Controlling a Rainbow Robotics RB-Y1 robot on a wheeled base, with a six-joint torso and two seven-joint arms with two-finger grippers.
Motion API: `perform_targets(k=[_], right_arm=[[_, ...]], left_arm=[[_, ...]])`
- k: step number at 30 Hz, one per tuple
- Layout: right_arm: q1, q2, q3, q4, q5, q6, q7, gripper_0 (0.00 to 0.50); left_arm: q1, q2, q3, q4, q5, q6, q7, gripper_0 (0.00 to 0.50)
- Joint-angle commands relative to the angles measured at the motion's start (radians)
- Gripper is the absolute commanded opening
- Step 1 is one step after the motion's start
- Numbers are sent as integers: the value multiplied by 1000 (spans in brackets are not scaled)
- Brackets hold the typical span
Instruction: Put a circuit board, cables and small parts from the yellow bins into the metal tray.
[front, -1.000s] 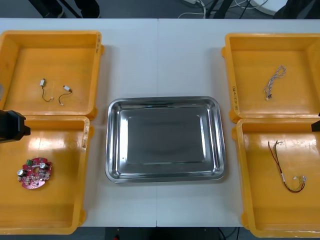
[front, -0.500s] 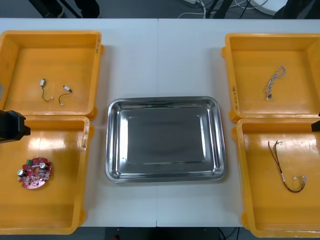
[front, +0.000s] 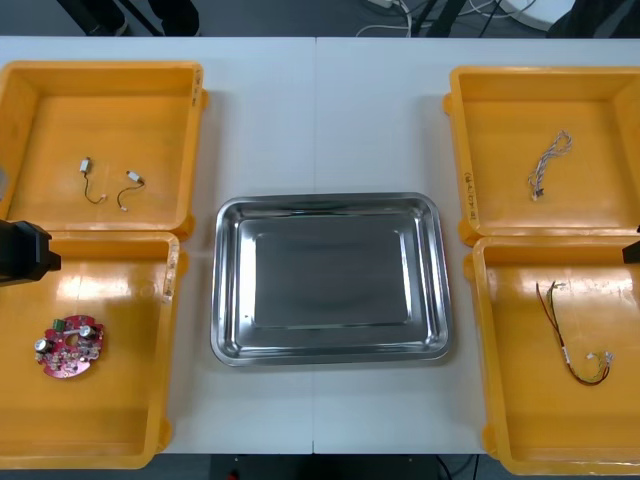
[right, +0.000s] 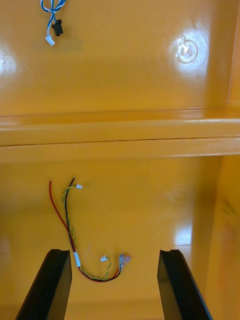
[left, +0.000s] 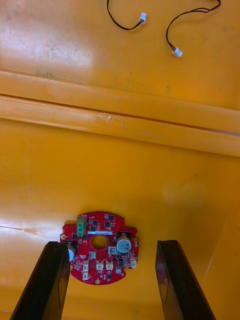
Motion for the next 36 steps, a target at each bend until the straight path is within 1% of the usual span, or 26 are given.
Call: perform_targets(k=[1, 36], right_arm=[[11, -21, -33, -24, -3, 0, 5, 500], [11, -21, -33, -24, -3, 0, 5, 500]], left_arm=[[20, 43, 25, -36, 1, 7, -84, 500], [20, 43, 25, -36, 1, 7, -84, 500]])
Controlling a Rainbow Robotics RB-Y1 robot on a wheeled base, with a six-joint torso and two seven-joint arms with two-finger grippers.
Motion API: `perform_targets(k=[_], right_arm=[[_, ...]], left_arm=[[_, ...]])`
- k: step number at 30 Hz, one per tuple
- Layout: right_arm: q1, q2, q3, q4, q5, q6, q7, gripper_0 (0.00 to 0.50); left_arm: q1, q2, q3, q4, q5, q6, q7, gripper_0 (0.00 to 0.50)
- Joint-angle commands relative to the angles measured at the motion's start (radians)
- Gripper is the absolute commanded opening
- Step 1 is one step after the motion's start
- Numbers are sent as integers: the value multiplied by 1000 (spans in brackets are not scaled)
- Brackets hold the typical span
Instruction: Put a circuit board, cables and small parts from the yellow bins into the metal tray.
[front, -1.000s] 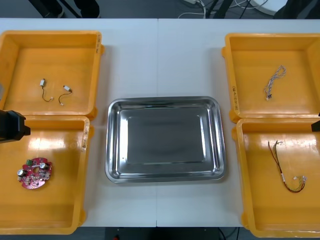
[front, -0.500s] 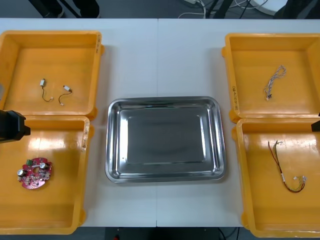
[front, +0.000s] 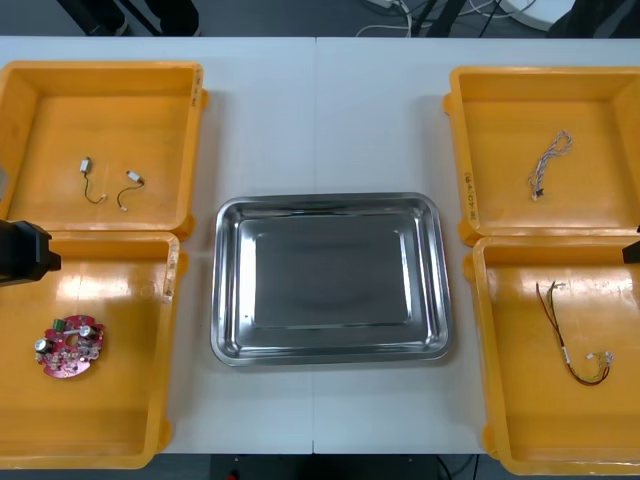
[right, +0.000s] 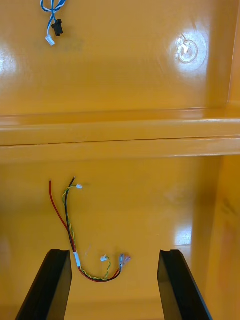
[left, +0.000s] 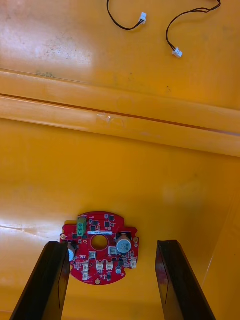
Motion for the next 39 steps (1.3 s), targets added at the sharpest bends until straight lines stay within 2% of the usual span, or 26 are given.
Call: perform_targets(k=[1, 39], right_arm=[[11, -21, -33, -24, -3, 0, 5, 500], [11, -21, -33, -24, -3, 0, 5, 500]], left_arm=[[20, 43, 25, -36, 1, 7, -84, 500], [20, 43, 25, -36, 1, 7, -84, 500]])
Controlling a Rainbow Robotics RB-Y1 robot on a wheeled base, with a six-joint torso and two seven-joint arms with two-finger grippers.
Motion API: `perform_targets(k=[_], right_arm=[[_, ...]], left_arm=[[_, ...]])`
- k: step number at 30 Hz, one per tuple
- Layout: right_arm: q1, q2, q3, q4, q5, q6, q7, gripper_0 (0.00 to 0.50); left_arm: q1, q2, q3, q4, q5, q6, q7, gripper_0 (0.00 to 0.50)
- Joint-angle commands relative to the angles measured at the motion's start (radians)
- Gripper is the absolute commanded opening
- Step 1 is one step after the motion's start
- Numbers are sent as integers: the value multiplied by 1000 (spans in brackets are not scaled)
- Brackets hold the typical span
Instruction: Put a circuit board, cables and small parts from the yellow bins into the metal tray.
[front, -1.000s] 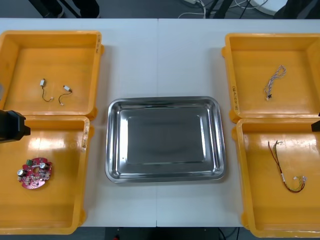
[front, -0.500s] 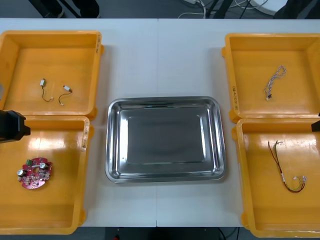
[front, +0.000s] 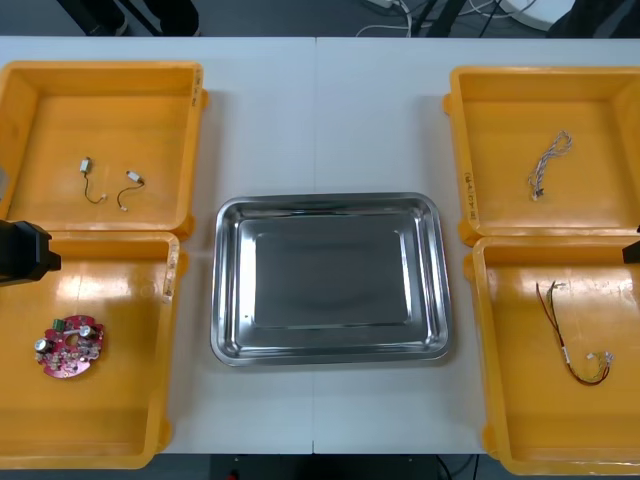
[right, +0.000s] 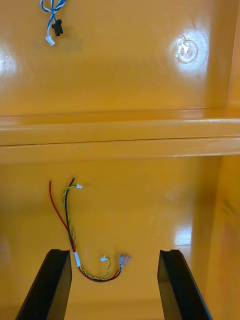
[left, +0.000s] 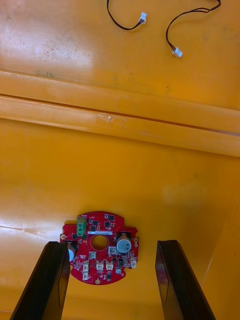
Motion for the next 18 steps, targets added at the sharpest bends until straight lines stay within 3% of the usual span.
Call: perform_targets(k=[1, 18], right_arm=[[11, -21, -33, -24, -3, 0, 5, 500], [11, -21, -33, -24, -3, 0, 5, 500]], left_arm=[[20, 43, 25, -36, 1, 7, -84, 500], [20, 43, 25, -36, 1, 7, -84, 500]])
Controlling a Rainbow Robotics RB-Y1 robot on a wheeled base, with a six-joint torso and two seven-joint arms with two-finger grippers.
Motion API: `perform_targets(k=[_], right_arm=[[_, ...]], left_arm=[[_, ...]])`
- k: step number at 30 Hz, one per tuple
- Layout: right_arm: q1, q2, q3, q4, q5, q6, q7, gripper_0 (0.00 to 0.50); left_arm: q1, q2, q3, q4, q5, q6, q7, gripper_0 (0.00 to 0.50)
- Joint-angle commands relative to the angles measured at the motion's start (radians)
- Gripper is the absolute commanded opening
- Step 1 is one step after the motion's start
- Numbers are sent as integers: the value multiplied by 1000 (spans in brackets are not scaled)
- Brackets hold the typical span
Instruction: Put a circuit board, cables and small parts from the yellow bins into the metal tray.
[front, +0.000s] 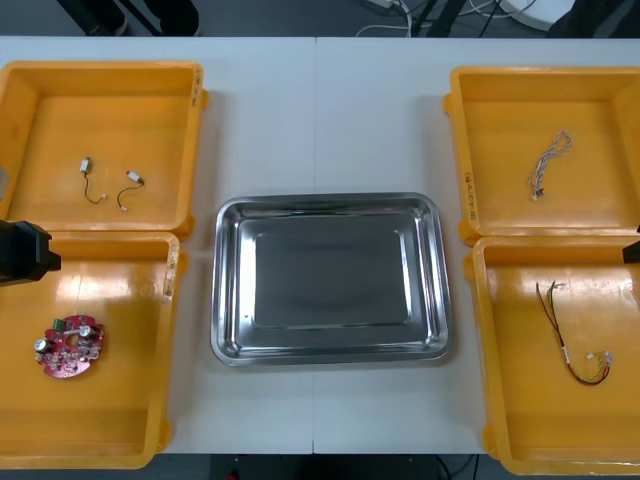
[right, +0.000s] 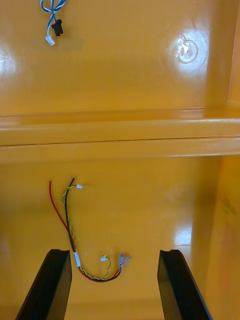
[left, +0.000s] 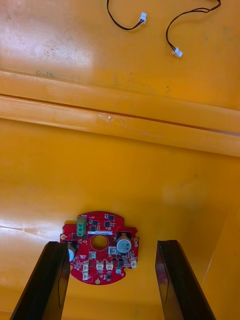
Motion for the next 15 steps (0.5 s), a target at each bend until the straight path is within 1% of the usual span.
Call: perform_targets(k=[1, 10, 15], right_arm=[[11, -21, -33, -24, -3, 0, 5, 500], [11, -21, -33, -24, -3, 0, 5, 500], [2, -16, -59, -20, 0, 0, 8, 500]], left_arm=[[20, 43, 25, -36, 1, 7, -84, 500], [20, 43, 25, -36, 1, 7, -84, 500], [20, 43, 25, -36, 1, 7, -84, 500]])
